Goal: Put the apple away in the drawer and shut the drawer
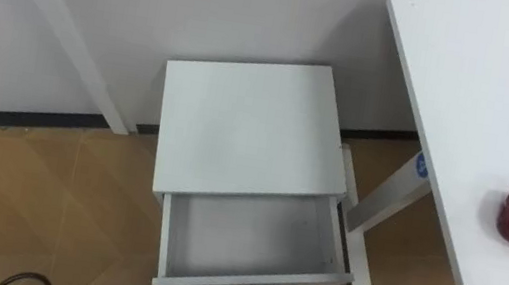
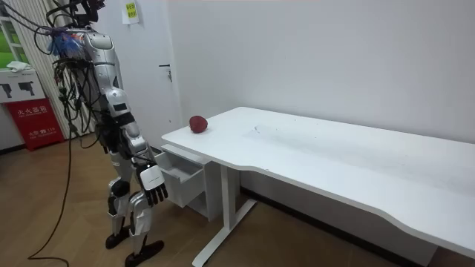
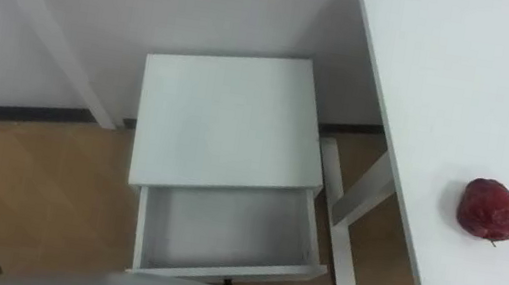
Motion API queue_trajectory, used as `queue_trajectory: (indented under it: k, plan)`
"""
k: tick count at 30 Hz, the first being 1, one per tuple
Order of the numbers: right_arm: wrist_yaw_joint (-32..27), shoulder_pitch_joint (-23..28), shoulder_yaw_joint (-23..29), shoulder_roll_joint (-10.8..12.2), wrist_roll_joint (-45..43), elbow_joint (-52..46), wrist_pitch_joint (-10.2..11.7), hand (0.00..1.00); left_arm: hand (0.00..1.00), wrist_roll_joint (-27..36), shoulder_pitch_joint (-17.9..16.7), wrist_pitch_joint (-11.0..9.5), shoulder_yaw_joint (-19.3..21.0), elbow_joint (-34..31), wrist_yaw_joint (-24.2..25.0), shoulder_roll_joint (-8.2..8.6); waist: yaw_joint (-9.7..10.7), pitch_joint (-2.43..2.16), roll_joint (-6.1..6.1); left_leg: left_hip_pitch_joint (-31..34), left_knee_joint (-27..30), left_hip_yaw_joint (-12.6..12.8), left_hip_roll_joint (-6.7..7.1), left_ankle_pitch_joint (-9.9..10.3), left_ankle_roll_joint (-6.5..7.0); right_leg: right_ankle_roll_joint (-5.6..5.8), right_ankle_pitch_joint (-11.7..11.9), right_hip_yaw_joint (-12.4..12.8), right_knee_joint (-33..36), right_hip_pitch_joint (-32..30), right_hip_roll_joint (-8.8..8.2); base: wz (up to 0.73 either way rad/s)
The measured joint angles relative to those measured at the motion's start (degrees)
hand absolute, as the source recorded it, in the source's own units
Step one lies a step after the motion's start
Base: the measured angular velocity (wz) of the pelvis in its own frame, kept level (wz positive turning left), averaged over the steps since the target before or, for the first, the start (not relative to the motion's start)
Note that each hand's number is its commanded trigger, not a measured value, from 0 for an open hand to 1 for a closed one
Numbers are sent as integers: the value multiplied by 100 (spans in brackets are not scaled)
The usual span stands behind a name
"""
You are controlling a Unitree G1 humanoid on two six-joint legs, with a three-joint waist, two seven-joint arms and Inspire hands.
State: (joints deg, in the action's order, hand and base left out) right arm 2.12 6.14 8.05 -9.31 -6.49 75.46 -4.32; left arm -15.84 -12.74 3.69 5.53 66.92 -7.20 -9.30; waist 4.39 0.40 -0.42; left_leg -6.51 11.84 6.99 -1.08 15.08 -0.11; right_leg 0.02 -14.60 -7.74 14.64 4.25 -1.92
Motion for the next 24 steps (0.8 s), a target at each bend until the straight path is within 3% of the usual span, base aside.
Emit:
queue_trajectory:
  k: [14, 24]
  plan:
    - [-8, 72, -1, -15, 257, 59, -3, 0, 0, -7, -63, 19, 4, -51, -17, 86, 9, -7, 42, 2, 44, -16, 7, -3, 4, 6, -8, -37, -42, 65, -7, 2]
    - [-266, 239, 76, 2, 1274, 104, -4, 0, 0, 2, -67, 16, 69, -42, -254, 99, 24, -30, 28, -18, 37, -22, 8, -3, 4, 6, -7, -27, -51, 81, 1, 0]
